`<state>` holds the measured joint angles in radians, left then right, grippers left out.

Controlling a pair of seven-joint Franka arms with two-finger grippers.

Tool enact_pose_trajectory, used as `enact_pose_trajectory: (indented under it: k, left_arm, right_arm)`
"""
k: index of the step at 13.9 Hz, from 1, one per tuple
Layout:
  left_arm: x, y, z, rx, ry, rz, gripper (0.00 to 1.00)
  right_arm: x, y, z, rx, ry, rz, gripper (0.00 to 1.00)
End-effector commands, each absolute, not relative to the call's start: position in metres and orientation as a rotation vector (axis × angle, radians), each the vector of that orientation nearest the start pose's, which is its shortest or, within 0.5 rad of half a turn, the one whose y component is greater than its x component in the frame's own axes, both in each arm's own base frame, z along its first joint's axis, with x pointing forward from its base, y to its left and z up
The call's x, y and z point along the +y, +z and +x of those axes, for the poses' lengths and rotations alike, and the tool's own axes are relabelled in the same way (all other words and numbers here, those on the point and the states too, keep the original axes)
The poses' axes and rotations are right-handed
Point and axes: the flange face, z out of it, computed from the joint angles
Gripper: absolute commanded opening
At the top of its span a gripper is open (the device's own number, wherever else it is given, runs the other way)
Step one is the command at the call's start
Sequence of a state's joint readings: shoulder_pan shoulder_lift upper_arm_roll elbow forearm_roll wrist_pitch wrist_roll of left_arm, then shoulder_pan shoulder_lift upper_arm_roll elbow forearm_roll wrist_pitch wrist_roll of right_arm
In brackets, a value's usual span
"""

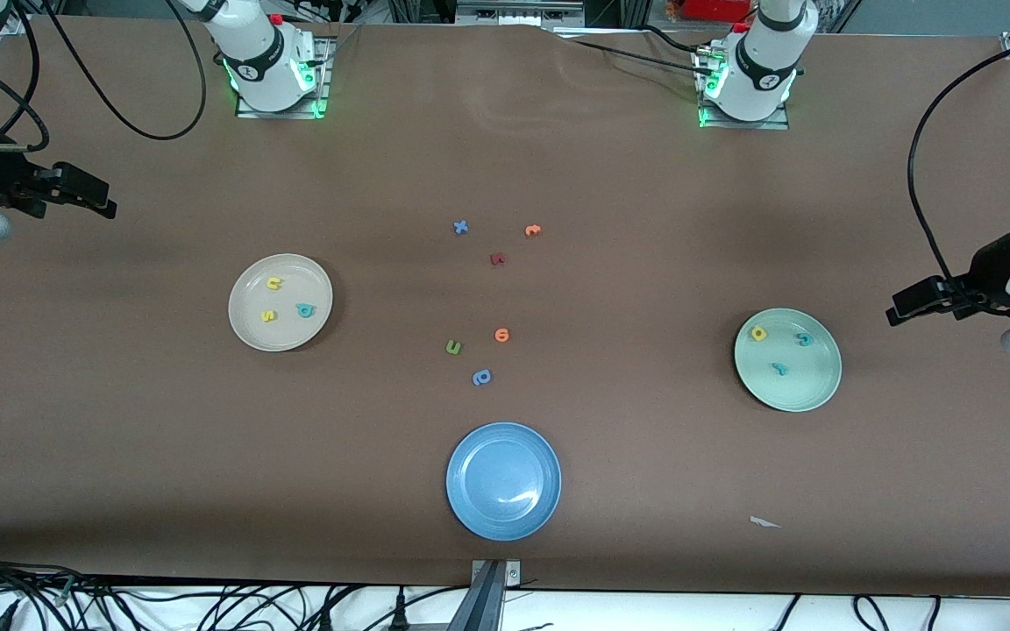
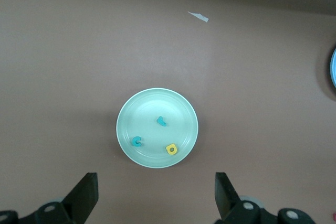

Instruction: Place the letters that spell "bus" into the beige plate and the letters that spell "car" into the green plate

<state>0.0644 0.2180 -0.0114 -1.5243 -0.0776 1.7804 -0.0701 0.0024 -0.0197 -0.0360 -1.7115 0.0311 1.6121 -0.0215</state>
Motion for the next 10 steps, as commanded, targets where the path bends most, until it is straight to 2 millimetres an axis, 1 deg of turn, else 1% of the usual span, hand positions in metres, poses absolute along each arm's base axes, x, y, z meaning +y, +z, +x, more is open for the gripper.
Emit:
enact_pose_trajectory:
  k: [1,3,10]
  left_arm:
    - [0.0296,0.5413,0.6245,-0.208,-0.088,-3.235,1.00]
    - [0.0296,0.5404,0.6248,-0.203,-0.086,-3.236,1.00]
    - [0.0336,0.5348,0.6260,-0.211,-0.072,-3.234,1.00]
  right_arm:
    - [-0.0181,0.5799,0.5510,0.040,0.124,-3.092,1.00]
    - [-0.0185,0.5784,0.5538,0.037,0.126,-3.095,1.00]
    - [-0.0178,0.5790,0.5537,0.034,0.126,-3.097,1.00]
